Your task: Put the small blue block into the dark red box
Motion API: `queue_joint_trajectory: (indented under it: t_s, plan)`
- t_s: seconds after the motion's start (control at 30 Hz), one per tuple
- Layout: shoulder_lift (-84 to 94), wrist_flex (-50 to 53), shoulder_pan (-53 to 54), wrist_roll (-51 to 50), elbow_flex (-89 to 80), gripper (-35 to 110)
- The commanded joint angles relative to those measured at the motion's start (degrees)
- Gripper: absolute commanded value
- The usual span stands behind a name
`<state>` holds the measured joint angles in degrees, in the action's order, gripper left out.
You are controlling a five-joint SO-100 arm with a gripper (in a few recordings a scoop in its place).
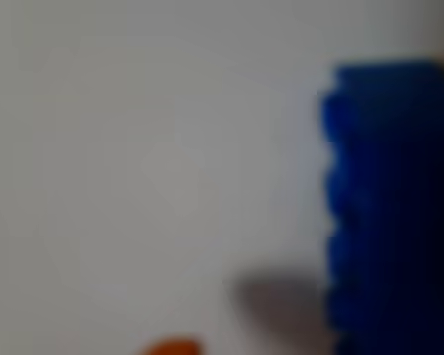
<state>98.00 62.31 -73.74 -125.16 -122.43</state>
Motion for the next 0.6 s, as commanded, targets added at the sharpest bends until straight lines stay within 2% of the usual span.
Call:
queue_joint_trajectory:
  t_s: [0.0,0.57]
  plan:
    - [4.39,-1.23,-0.62,-1.14,-2.37,25]
    - [5.27,-3.87,0.35,-0.88,-4.75,25]
